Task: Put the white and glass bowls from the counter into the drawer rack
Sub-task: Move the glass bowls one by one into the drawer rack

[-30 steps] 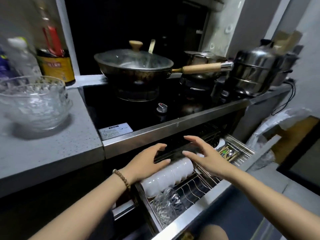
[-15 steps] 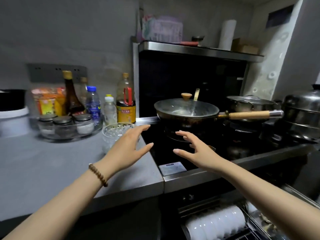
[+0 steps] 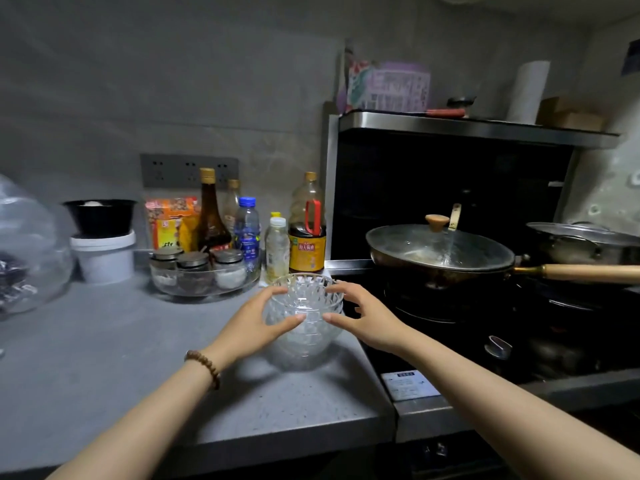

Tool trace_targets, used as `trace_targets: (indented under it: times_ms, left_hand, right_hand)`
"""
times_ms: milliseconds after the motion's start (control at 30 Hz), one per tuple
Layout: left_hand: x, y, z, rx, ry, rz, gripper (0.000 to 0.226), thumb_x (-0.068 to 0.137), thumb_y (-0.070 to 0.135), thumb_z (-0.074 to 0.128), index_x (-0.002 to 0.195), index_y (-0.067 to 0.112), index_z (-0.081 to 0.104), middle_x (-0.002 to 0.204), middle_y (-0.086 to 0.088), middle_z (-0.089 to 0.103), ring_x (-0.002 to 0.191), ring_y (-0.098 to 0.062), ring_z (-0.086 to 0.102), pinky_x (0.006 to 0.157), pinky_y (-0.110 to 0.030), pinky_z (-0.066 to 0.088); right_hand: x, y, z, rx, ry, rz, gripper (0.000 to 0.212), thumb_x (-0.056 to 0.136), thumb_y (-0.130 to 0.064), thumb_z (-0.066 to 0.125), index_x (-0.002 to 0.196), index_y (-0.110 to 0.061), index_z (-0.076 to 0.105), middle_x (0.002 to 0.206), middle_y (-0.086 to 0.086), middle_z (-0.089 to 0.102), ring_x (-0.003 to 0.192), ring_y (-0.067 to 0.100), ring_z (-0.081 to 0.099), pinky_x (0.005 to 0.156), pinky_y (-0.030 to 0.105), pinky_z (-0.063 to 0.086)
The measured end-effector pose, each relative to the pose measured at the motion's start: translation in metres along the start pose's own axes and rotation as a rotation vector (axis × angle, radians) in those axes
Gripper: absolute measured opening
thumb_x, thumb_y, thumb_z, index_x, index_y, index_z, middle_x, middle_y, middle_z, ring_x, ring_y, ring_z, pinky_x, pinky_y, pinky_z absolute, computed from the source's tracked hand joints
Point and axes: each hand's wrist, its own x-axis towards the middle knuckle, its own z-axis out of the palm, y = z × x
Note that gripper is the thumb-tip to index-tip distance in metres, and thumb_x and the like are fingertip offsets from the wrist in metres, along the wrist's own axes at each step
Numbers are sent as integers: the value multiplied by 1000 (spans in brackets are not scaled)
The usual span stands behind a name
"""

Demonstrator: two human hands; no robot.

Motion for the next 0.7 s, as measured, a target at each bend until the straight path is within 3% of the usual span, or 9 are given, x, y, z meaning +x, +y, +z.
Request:
trace_targets:
  times_ms: [100, 233, 400, 533, 700]
  left_hand:
    - [5, -2, 5, -41, -3, 3, 71, 60, 73, 61, 120, 37, 49, 125, 22, 45, 113, 2, 40, 94, -22, 33]
    - [7, -6, 8, -76, 26, 25, 58, 58, 74, 61, 101, 35, 52, 115, 18, 55, 111, 0, 48, 95, -23, 37]
    - [7, -8, 9, -115, 59, 26, 51, 57, 72, 63, 82, 31, 47, 101, 12, 60, 99, 4, 50, 75, -12, 35]
    - [8, -6, 9, -141, 77, 32, 54, 56, 71, 64, 78, 26, 45, 96, 8, 61, 93, -5, 55, 73, -19, 40]
    - [9, 1, 5, -129, 99, 39, 54, 54, 73, 62, 76, 26, 44, 88, 11, 57, 87, -4, 53, 69, -19, 38]
  right_hand:
    - [7, 1, 4, -33, -20, -2, 29, 80, -35, 70, 105, -22, 65, 141, -6, 44, 132, 7, 39, 105, 19, 27]
    - [10, 1, 9, -46, -11, -10, 16, 75, -38, 74, 77, -28, 62, 133, -8, 53, 125, 8, 47, 109, 31, 34]
    - [11, 1, 10, -3, 22, -27, 17, 74, -36, 75, 73, -26, 62, 120, -8, 62, 117, 7, 53, 106, 35, 39]
    - [11, -1, 9, 23, 25, -21, 17, 74, -36, 75, 69, -29, 60, 119, -8, 63, 115, 7, 54, 107, 38, 39]
    - [10, -10, 1, 34, 4, -21, 16, 75, -36, 74, 68, -28, 61, 121, -7, 64, 117, 8, 53, 108, 39, 38]
